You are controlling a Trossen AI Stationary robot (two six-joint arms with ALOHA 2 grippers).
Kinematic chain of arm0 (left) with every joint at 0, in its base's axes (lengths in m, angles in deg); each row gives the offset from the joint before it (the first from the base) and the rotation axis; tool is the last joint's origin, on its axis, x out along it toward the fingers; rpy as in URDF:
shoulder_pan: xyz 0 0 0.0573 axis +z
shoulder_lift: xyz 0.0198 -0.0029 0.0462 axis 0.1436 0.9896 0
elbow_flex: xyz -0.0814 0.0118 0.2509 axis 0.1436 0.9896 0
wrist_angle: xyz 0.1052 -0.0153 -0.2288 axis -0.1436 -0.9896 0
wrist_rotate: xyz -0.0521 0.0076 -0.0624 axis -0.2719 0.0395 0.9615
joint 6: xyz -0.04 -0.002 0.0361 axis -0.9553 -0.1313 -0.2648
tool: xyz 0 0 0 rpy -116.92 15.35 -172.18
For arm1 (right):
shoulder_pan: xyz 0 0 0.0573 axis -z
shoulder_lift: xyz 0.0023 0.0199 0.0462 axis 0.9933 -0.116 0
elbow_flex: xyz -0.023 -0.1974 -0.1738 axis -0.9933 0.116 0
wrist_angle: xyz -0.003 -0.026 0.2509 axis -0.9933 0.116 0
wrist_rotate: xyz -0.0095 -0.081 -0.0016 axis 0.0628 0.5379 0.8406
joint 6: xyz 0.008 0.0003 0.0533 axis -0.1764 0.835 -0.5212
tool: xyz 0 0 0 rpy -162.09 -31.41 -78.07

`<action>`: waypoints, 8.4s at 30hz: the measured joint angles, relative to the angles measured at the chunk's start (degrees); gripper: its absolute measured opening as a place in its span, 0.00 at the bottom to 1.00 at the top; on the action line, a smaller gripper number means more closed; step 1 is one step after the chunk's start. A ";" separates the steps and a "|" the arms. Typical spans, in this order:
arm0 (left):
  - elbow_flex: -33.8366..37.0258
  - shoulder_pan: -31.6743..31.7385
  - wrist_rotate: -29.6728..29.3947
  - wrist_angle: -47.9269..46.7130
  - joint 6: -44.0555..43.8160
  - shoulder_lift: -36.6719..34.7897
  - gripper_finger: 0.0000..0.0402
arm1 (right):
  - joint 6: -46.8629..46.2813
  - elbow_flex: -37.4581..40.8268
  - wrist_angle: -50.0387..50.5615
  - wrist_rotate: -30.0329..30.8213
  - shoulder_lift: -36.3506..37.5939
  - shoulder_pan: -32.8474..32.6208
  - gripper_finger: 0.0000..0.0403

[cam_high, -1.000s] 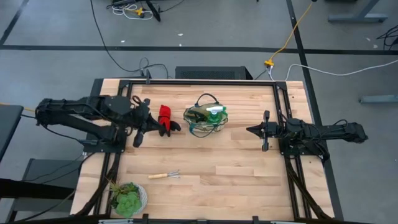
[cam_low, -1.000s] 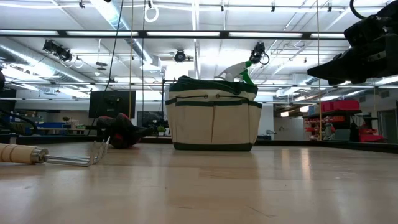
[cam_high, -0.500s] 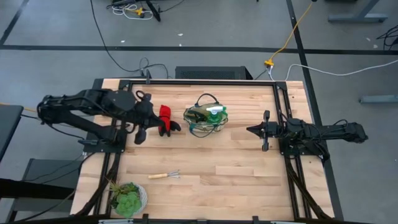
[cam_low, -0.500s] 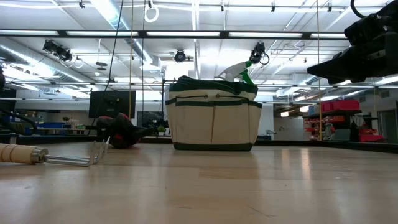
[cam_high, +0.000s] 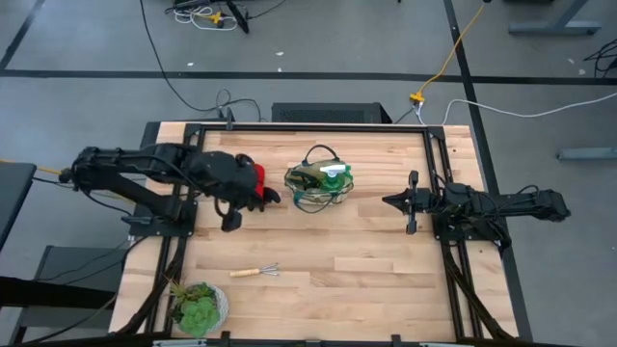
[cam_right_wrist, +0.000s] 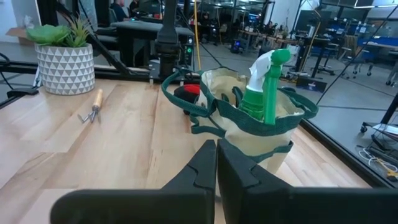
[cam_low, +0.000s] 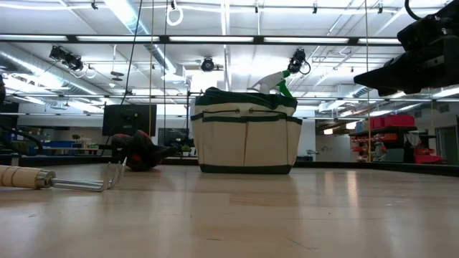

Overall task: Pick & Place Garden tools in Gardening bag
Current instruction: Put the brown hand rake into the gardening bag

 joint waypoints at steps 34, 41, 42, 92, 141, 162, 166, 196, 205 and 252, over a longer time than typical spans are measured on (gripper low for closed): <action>0.02 -19.43 -3.70 0.35 -4.45 12.42 0.00 | 0.00 0.00 -0.11 -0.01 0.02 0.02 0.04; 0.05 -20.25 -4.13 -2.61 -10.02 16.91 0.01 | 0.02 0.00 -0.13 0.01 0.00 0.02 0.04; 0.07 -20.44 -4.06 -2.41 -9.97 17.48 0.01 | 0.00 0.00 -0.10 0.01 0.00 0.01 0.04; 0.04 -23.14 -2.18 -7.21 -13.72 20.35 0.66 | 0.00 0.00 -0.20 -0.01 0.00 0.02 0.04; 22.31 -25.15 3.03 11.33 -20.90 30.18 0.67 | 0.00 0.00 -0.20 0.00 0.02 0.00 0.04; 25.68 -27.55 0.00 14.32 -27.98 30.18 0.60 | 0.02 0.00 -0.20 0.01 0.02 0.02 0.04; 25.68 -27.55 0.00 14.32 -27.99 30.18 0.52 | 0.01 0.00 -0.20 -0.01 0.02 0.01 0.04; 25.68 -27.42 0.01 14.32 -27.89 30.14 0.19 | 0.00 0.00 -0.20 0.00 0.02 0.00 0.04; 25.68 -27.44 0.23 14.32 -27.51 30.14 0.19 | 0.01 0.00 -0.20 -0.01 0.02 0.01 0.04; 7.25 -15.06 -2.63 5.95 -9.69 30.14 0.19 | 0.02 0.00 -0.20 -0.01 0.02 0.00 0.04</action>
